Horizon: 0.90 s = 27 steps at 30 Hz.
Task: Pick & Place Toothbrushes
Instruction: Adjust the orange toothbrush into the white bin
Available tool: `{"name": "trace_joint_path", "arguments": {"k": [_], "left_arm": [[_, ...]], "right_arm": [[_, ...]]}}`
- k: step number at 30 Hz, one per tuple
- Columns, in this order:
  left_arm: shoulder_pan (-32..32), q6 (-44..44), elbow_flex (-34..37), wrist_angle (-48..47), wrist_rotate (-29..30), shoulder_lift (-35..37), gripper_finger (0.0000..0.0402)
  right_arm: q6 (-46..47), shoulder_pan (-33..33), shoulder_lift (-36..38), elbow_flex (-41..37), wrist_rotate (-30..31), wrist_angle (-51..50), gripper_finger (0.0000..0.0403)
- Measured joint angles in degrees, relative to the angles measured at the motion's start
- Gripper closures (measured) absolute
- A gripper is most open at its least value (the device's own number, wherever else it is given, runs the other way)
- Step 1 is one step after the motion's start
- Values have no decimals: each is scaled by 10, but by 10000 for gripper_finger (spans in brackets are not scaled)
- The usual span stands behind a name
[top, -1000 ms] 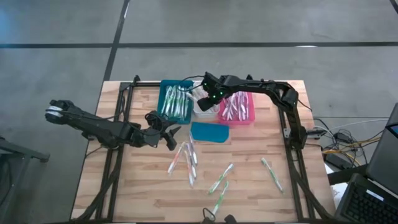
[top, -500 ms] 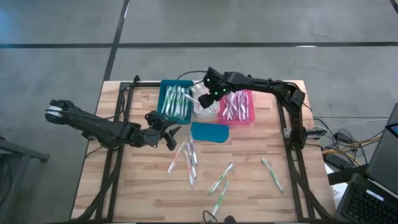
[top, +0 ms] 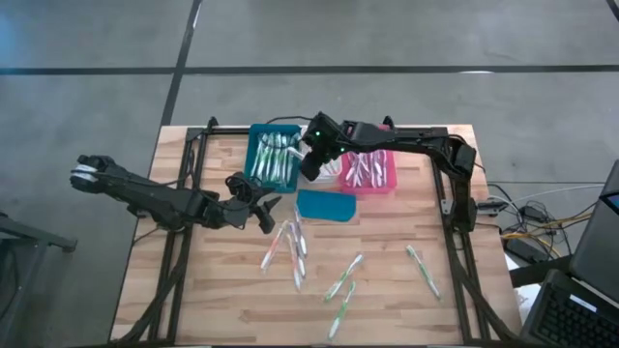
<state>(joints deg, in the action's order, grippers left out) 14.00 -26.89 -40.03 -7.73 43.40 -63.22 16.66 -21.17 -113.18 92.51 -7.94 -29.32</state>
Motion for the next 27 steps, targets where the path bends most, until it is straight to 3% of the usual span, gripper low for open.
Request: {"name": "trace_joint_path", "arguments": {"k": [6,17,27], "left_arm": [[0,0,0,0,0,0,250],[0,0,0,2,0,0,250],[0,1,0,2,0,0,250]], "right_arm": [[-21,3,-20,0,-1,31,389],[-38,1,-63,0,-32,105,394],[-37,-2,-77,12,7,111,394]]}}
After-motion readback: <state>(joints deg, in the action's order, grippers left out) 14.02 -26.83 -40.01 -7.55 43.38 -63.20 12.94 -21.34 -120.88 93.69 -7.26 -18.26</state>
